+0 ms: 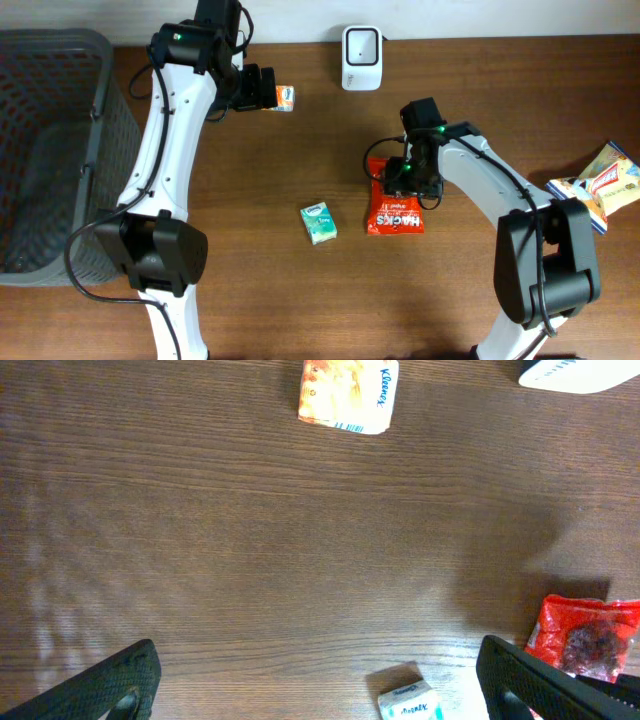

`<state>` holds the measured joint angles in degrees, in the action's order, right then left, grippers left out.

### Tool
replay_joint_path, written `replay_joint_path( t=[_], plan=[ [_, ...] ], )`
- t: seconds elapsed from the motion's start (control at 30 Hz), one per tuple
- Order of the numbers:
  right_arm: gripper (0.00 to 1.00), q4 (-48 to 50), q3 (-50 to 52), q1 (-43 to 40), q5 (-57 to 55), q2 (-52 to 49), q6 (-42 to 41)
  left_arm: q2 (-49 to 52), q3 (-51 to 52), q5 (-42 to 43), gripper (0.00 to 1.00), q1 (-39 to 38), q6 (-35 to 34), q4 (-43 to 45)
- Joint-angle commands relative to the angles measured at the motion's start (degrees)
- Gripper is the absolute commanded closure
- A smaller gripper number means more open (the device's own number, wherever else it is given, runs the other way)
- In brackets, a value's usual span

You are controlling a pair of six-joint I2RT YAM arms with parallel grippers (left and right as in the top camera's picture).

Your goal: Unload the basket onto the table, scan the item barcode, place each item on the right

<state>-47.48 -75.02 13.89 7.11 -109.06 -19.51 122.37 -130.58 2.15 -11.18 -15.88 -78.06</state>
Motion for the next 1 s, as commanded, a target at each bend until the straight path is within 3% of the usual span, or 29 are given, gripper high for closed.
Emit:
replay_joint_path(
  t=[0.0,0.17,0.27,0.4,0.43,0.7,0.97],
  plan=[
    [0.47,1.1,1.3,1.6,-1.8,-1.8,-1.0,0.5,0.2,0.6,0.01,-0.2,0.1,-0.2],
    [0.48,2.9,2.3,2.7,-3.3,-4.6,-1.0,0.5,0.2,0.6,0.01,-0.2,0.1,-0.7],
    [0.72,3.0,2.2,2.6,-3.3,-4.7,-1.0,0.5,0.2,0.6,0.01,-0.2,0.1,-0.8],
    [0.88,3.3,1.6,2.6,-3.3,-4.7,-0.9,0.5,0.2,0.6,0.01,-0.2,0.1,-0.9],
    [0.96,3.1,1.0,2.6,-3.3,-4.7,-0.9,0.5,0.2,0.6,0.01,-0.2,0.1,-0.8],
    [0.96,-3.2,-12.3,2.6,-7.5,-4.7,-0.3,0.5,0.2,0.4,0.01,-0.2,0.1,-0.9],
    [0.96,2.9,-23.9,2.5,-8.3,-4.7,4.0,0.5,0.2,0.4,0.01,-0.2,0.1,-0.8]
  ],
)
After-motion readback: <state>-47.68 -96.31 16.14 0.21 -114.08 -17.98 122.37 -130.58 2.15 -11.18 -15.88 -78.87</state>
